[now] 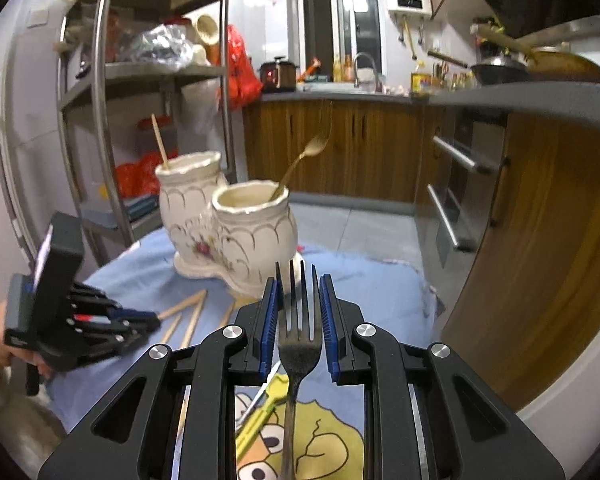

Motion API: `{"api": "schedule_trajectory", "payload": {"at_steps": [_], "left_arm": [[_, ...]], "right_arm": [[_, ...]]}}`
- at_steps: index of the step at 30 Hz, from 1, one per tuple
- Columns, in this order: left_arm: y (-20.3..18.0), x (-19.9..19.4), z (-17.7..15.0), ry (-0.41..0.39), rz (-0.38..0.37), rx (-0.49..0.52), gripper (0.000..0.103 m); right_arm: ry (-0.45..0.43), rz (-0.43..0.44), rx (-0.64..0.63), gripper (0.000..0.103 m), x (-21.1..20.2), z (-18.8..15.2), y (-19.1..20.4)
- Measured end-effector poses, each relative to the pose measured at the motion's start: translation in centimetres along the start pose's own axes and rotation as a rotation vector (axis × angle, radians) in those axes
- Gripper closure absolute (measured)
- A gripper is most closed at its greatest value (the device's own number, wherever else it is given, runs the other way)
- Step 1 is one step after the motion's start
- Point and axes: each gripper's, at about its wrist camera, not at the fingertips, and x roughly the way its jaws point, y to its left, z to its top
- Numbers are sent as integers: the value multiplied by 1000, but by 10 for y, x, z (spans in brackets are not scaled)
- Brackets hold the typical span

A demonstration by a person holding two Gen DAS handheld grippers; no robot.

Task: Organize utensils
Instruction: 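Lift the silver fork over the short cup while the left tool lifts the chopstick over the tall cup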

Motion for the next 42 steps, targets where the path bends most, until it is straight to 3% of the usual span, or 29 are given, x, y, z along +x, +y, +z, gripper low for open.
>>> {"api": "schedule_trajectory", "payload": {"at_steps": [9, 16, 19, 26, 30, 34, 38, 42], "left_arm": [[-6, -3, 3, -22, 10, 15, 98], [-7, -17, -2, -62, -8, 3, 98], [-5, -25, -3, -92, -18, -7, 98], [-1, -48, -4, -169, -46, -22, 98], [3, -74, 0, -270, -69, -22, 98], [7, -113, 11, -445, -90, -26, 98], [22, -136, 36, -582, -115, -67, 98], [35, -143, 69, -666, -104, -71, 98]], "right_arm": [[-141, -27, -26, 84, -28, 10, 7], [-158, -29, -39, 86, -32, 12, 10], [-169, -25, -37, 98, -35, 13, 13], [-167, -29, -72, 99, -35, 12, 21], [-191, -49, -102, 99, -40, 15, 29], [-205, -50, -105, 99, -41, 29, 35], [-225, -49, -67, 99, -38, 50, 34], [-266, -80, -73, 99, -35, 75, 37]]}}
